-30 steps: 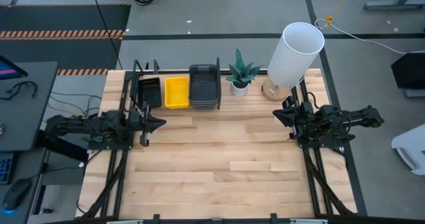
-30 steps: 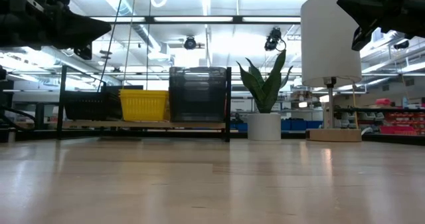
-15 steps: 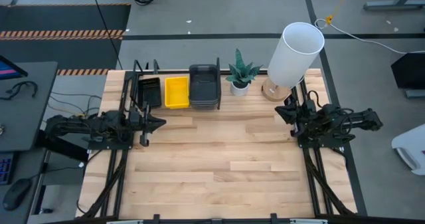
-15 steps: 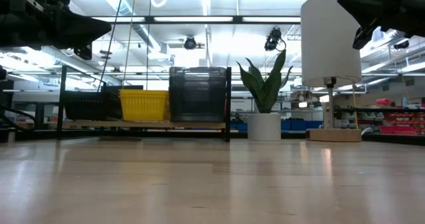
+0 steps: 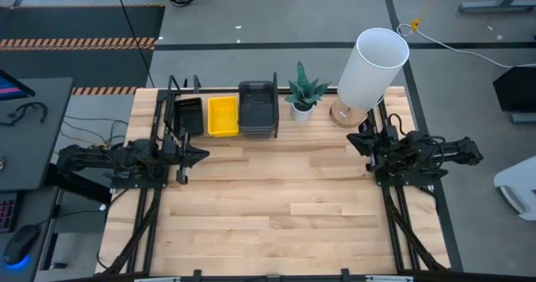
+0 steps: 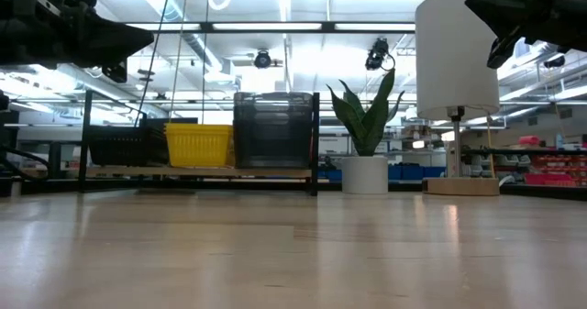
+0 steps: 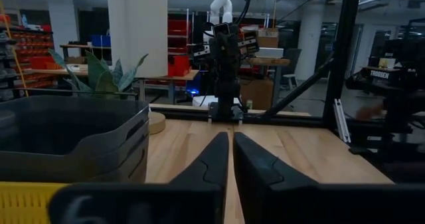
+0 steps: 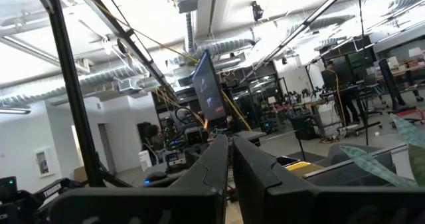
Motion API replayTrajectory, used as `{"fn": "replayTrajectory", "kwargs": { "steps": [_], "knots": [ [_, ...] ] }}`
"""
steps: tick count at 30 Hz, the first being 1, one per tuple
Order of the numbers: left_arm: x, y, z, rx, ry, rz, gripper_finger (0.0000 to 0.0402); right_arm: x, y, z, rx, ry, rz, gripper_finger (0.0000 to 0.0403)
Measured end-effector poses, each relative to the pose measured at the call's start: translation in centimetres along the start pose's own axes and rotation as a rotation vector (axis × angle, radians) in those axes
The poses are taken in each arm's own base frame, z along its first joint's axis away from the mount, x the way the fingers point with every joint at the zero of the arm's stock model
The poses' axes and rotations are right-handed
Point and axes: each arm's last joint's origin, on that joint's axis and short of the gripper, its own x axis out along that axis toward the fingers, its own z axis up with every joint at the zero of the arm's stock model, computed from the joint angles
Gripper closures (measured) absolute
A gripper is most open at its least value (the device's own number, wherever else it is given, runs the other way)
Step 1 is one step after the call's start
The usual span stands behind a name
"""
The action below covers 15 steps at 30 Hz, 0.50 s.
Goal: Stack baskets on shelf by color
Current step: Return to Home Position
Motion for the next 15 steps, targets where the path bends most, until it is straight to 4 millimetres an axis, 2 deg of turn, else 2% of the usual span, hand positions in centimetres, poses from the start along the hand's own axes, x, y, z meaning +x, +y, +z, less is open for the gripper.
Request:
{"fn": "replayTrajectory", "kwargs": {
  "steps": [15],
  "knots": [
    [0.0,0.0,0.0,0.0,0.0,0.0,0.0378,0.0,0.0,0.0,0.0,0.0,0.0,0.0376]
  ]
}}
